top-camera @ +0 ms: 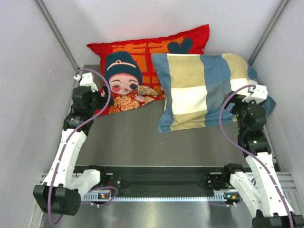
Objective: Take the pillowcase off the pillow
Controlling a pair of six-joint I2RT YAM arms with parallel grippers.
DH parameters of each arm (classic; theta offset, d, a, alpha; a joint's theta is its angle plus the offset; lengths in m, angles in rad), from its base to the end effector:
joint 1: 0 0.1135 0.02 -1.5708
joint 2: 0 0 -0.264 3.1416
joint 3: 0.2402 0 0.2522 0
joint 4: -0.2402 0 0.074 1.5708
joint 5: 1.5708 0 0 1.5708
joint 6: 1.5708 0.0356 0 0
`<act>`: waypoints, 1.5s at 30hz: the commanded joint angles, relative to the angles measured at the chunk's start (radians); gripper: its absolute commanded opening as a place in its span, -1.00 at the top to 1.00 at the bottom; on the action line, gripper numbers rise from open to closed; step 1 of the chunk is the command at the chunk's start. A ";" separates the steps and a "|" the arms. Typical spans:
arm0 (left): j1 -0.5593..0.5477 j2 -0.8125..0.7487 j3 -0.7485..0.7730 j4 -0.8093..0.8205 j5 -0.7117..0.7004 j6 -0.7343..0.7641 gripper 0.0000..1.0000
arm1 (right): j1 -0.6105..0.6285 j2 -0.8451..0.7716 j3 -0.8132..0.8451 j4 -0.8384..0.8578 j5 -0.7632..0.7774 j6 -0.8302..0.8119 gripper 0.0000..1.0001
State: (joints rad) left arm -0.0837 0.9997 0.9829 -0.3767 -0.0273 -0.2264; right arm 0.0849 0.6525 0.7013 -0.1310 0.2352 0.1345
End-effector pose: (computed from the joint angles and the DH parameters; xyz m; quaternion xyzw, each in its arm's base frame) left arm 0.2237 -0.0178 0.3495 -0.0668 0.8290 -0.0745 0.5503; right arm 0.1604 0.0053 0.3368 0.0976 0.7283 -0.0121 0.6782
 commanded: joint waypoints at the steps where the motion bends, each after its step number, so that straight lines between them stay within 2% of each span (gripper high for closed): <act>1: 0.001 -0.021 0.030 0.010 -0.037 0.018 -0.98 | 0.010 -0.010 0.044 0.013 0.023 0.001 -0.99; 11: 0.001 -0.019 0.027 0.022 -0.054 0.002 -0.98 | 0.010 -0.007 0.040 0.016 0.032 -0.003 -0.99; 20: 0.001 -0.030 -0.009 0.071 0.004 0.028 -0.96 | 0.009 -0.013 0.038 0.021 0.067 -0.004 -0.99; 24: 0.001 -0.007 -0.026 0.107 0.095 0.038 -0.96 | 0.009 -0.024 0.027 0.024 0.082 -0.001 -0.99; 28: -0.031 0.051 -0.030 0.195 0.214 -0.051 -0.90 | 0.010 -0.024 0.024 0.030 0.039 -0.007 -0.99; 30: -0.094 0.118 -0.030 0.281 0.205 -0.044 -0.87 | 0.010 -0.017 0.027 0.022 0.030 -0.009 -0.99; 31: -0.204 0.154 -0.007 0.298 0.173 0.000 -0.87 | 0.010 -0.010 0.029 0.021 0.027 -0.007 -0.99; 32: -0.262 0.198 0.017 0.306 0.126 0.024 -0.88 | 0.010 -0.007 0.030 0.019 0.023 -0.006 -0.99; 33: -0.351 0.297 0.077 0.306 0.104 0.033 -0.89 | 0.010 -0.001 0.032 0.018 0.018 -0.006 -0.99; 34: -0.379 0.350 0.104 0.317 0.125 0.018 -0.89 | 0.009 0.001 0.035 0.016 0.015 -0.006 -1.00; 35: -0.398 0.399 0.124 0.343 0.157 -0.007 -0.89 | 0.009 0.002 0.038 0.014 0.012 -0.009 -0.99; 36: -0.415 0.483 0.137 0.442 0.241 -0.034 -0.89 | 0.010 0.004 0.044 0.008 0.010 -0.009 -0.99; 39: -0.448 0.618 0.163 0.618 0.331 -0.138 -0.90 | 0.010 -0.005 0.050 -0.005 0.007 -0.013 -0.99; 43: -0.461 0.726 0.165 0.790 0.383 -0.276 -0.92 | 0.010 -0.022 0.052 -0.016 -0.010 -0.010 -0.99; 45: -0.467 0.770 0.168 0.827 0.391 -0.307 -0.93 | 0.009 -0.019 0.050 -0.015 -0.023 -0.006 -1.00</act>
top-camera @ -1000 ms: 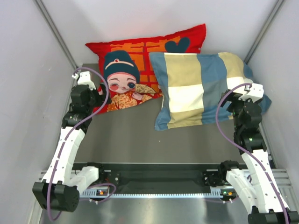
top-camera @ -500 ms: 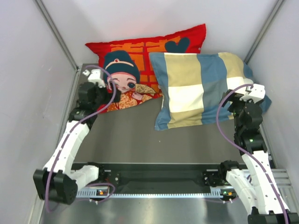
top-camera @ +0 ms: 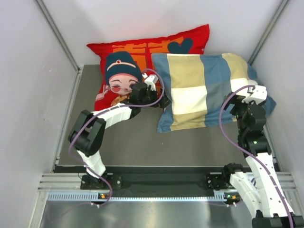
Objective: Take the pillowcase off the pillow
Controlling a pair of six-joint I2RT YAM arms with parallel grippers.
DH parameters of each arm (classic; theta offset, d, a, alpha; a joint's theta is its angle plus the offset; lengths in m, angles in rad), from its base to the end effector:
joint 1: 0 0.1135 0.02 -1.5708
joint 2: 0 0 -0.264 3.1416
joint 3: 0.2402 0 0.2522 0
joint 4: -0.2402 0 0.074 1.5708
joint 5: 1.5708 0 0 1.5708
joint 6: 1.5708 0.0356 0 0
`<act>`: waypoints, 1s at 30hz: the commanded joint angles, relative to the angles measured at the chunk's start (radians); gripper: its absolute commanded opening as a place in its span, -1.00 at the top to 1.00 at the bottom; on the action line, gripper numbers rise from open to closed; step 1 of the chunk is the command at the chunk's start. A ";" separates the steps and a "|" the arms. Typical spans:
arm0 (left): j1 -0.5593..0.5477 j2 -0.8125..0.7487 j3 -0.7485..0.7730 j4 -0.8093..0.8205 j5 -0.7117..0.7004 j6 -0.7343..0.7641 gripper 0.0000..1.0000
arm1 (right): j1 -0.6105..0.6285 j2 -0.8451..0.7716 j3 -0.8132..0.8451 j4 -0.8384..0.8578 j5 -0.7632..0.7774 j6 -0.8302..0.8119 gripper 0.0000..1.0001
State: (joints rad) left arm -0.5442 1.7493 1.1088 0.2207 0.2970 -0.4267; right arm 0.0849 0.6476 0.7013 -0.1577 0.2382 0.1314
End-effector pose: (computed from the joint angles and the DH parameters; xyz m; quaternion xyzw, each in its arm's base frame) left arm 0.3349 -0.2149 0.2310 0.1291 0.8235 -0.3609 0.4182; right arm 0.1590 0.0051 0.3346 0.0967 0.7356 -0.0160 0.6703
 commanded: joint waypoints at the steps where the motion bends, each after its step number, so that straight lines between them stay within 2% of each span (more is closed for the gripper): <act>1: -0.011 0.033 0.043 0.264 0.076 -0.116 -0.93 | 0.009 -0.009 0.049 0.012 -0.031 -0.003 -0.99; 9: -0.034 0.122 0.057 0.365 0.080 -0.167 -0.95 | 0.010 0.017 0.055 0.012 -0.060 -0.003 -0.99; 16: -0.045 0.167 0.102 0.327 0.002 -0.162 -0.96 | 0.010 0.011 0.055 0.011 -0.079 -0.003 -0.99; 20: -0.051 0.197 0.143 0.284 -0.036 -0.150 -0.83 | 0.010 0.014 0.056 0.006 -0.092 -0.001 -0.99; 21: -0.054 0.205 0.173 0.246 -0.053 -0.144 -0.59 | 0.009 0.014 0.059 0.003 -0.096 0.000 -0.99; 23: -0.056 0.231 0.200 0.221 -0.061 -0.141 -0.30 | 0.009 0.017 0.064 -0.003 -0.106 0.001 -0.99; 24: -0.059 0.239 0.221 0.214 -0.068 -0.133 -0.03 | 0.010 0.017 0.064 -0.009 -0.109 0.001 -0.99; 26: -0.060 0.257 0.240 0.197 -0.065 -0.130 0.29 | 0.010 0.015 0.070 -0.016 -0.114 0.001 -0.99; 27: -0.062 0.260 0.255 0.194 -0.061 -0.129 0.54 | 0.009 0.014 0.070 -0.017 -0.115 0.001 -0.99; 28: -0.062 0.262 0.260 0.189 -0.056 -0.130 1.00 | 0.009 0.014 0.070 -0.023 -0.114 0.002 -0.99; 30: -0.069 0.242 0.258 0.181 -0.058 -0.124 1.00 | 0.009 0.014 0.072 -0.031 -0.119 0.002 -0.99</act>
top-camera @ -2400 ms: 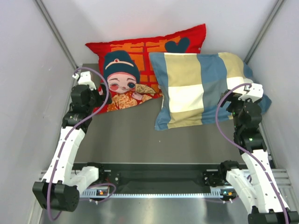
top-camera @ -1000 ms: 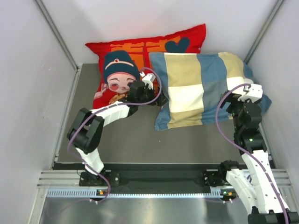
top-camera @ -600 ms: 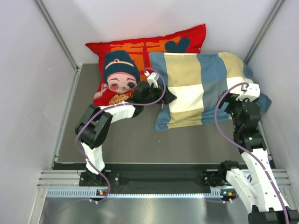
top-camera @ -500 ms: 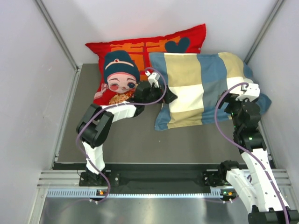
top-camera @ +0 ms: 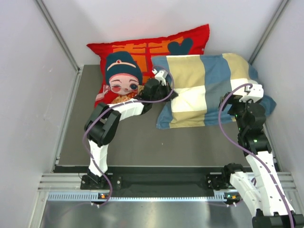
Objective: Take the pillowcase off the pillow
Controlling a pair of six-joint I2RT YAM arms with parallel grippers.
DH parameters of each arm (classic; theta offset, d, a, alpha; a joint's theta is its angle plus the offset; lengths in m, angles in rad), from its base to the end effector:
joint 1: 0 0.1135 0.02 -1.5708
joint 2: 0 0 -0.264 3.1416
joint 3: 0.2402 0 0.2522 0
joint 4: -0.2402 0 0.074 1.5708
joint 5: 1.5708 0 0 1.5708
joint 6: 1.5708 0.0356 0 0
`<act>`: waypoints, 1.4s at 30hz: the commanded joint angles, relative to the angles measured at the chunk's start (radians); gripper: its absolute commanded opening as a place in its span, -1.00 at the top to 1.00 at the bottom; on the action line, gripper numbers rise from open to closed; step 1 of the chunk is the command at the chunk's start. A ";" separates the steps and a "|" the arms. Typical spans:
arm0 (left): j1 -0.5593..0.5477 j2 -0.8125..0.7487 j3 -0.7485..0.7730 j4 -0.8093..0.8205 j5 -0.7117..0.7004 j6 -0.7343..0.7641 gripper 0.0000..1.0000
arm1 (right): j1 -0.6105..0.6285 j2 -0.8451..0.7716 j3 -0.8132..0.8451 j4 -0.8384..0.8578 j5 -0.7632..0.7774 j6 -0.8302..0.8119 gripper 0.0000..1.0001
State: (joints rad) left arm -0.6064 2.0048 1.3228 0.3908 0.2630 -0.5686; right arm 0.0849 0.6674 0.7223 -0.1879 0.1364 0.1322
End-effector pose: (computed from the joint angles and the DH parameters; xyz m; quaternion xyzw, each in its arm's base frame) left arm 0.3750 -0.2714 0.2141 0.0933 0.7937 -0.4156 0.4343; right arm 0.1621 0.0089 0.3358 0.0626 0.7495 0.0202 0.6587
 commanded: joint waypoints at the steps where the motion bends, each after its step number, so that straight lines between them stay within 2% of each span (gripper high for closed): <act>1: -0.010 -0.046 0.039 0.007 -0.048 0.024 1.00 | 0.010 -0.003 0.052 -0.002 -0.021 0.000 -0.99; 4: -0.023 -0.113 0.009 -0.015 -0.088 0.049 1.00 | 0.012 0.023 0.058 -0.008 -0.053 0.000 -0.99; 8: -0.049 -0.288 -0.033 -0.026 -0.126 0.093 1.00 | 0.036 0.083 0.085 -0.012 -0.093 0.026 -0.99; 11: -0.113 -0.380 -0.001 -0.092 -0.156 0.171 1.00 | 0.136 0.101 0.085 0.027 -0.057 0.020 -0.99; 19: -0.164 -0.475 0.049 -0.119 -0.171 0.170 1.00 | 0.577 0.139 0.100 0.128 0.208 0.066 -0.99; 22: -0.184 -0.488 0.050 -0.127 -0.198 0.188 1.00 | 0.695 0.150 0.126 0.142 0.293 0.072 -1.00; 30: -0.253 -0.486 0.070 -0.145 -0.295 0.239 1.00 | 0.869 0.228 0.210 0.098 0.439 0.090 -1.00; 36: -0.288 -0.503 0.079 -0.139 -0.327 0.246 1.00 | 0.955 0.310 0.220 0.033 0.656 0.118 -1.00; 37: -0.289 -0.514 0.076 -0.136 -0.332 0.246 1.00 | 0.975 0.314 0.218 0.025 0.730 0.130 -1.00; 42: -0.293 -0.552 0.076 -0.147 -0.324 0.228 1.00 | 0.998 0.333 0.198 -0.033 0.882 0.158 -0.99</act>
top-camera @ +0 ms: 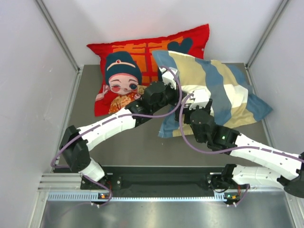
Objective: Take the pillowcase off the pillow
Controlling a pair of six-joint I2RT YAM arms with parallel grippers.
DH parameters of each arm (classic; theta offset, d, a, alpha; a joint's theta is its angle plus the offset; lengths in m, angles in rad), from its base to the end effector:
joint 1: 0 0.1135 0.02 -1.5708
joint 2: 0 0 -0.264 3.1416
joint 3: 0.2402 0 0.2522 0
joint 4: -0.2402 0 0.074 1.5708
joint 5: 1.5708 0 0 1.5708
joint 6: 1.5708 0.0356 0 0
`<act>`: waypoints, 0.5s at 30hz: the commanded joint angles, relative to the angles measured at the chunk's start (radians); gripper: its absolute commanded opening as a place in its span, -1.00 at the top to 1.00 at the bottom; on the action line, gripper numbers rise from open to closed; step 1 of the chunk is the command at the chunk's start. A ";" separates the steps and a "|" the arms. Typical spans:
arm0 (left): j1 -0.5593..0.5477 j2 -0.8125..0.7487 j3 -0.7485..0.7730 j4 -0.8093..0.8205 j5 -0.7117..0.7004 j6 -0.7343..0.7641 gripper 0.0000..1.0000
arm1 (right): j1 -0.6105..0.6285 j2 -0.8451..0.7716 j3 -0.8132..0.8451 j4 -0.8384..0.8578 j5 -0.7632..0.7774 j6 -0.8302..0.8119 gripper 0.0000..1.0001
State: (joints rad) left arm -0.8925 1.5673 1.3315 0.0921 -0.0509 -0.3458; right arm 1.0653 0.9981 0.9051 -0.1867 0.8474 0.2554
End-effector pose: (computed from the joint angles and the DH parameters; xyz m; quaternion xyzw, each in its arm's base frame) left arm 0.2397 -0.2945 0.3629 0.1880 0.7322 -0.3641 0.5440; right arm 0.1300 0.1797 0.3454 -0.0595 0.7667 0.0770 0.6346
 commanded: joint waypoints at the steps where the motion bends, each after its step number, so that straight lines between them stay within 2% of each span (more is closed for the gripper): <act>1: -0.006 -0.121 0.064 0.152 -0.010 -0.001 1.00 | 0.022 0.007 0.014 -0.046 0.221 0.057 -0.99; 5: -0.006 -0.153 0.057 0.150 -0.018 -0.033 1.00 | 0.024 0.048 0.015 -0.118 0.303 0.105 -1.00; 10: -0.006 -0.174 0.067 0.155 0.022 -0.055 1.00 | 0.024 0.086 0.008 -0.119 0.303 0.131 -0.99; 11: -0.006 -0.176 0.067 0.155 0.037 -0.065 1.00 | 0.024 0.096 0.006 -0.103 0.297 0.130 -0.89; 12: -0.006 -0.176 0.069 0.153 0.045 -0.068 1.00 | 0.024 0.097 0.005 -0.100 0.291 0.133 -0.68; 13: -0.006 -0.177 0.067 0.152 0.046 -0.071 1.00 | 0.024 0.097 0.005 -0.096 0.274 0.131 -0.32; 14: -0.006 -0.181 0.067 0.150 0.046 -0.070 1.00 | 0.024 0.097 0.006 -0.085 0.263 0.124 -0.10; 15: -0.006 -0.187 0.067 0.141 0.046 -0.068 1.00 | 0.022 0.097 0.009 -0.077 0.248 0.116 0.21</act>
State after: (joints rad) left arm -0.8898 1.5101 1.3315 0.0303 -0.0422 -0.3950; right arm 1.0931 1.0824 0.9051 -0.2199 1.0626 0.3866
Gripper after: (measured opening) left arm 0.059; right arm 0.510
